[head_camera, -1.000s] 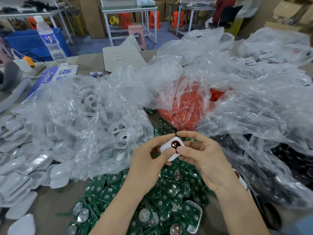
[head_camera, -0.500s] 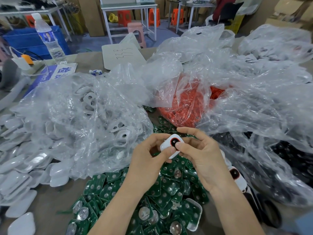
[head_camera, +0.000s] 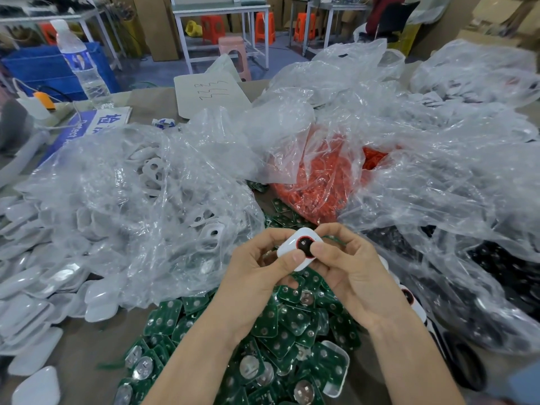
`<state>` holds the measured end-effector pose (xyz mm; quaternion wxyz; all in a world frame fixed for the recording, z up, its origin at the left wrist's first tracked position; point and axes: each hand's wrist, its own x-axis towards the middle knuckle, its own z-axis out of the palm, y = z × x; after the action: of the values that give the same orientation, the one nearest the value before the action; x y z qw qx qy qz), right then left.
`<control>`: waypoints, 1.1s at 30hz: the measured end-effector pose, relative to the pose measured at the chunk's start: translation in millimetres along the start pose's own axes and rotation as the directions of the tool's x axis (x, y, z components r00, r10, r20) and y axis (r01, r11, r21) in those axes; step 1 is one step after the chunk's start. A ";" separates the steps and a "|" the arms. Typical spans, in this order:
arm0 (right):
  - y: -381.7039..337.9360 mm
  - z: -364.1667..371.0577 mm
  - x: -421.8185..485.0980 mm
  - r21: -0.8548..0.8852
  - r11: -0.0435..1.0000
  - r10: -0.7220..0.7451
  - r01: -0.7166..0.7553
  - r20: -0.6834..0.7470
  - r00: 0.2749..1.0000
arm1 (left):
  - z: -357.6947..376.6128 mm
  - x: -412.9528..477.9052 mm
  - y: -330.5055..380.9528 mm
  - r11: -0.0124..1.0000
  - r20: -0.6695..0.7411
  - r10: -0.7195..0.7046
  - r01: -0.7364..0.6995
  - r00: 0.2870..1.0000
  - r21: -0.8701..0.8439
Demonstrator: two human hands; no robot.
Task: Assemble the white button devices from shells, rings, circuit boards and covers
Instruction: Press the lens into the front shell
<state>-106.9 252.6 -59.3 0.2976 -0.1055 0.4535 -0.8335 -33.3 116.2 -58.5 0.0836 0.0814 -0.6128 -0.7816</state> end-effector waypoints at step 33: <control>-104.7 30.3 24.9 -0.956 0.184 0.046 0.229 0.241 0.969 | -2.6 1.8 -6.7 0.957 -0.105 0.021 0.010 0.994 0.289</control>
<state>-155.2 259.9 41.3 0.1584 -0.3868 0.8370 -0.3531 -34.7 114.9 -65.7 0.1057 0.1329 -0.7153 -0.6779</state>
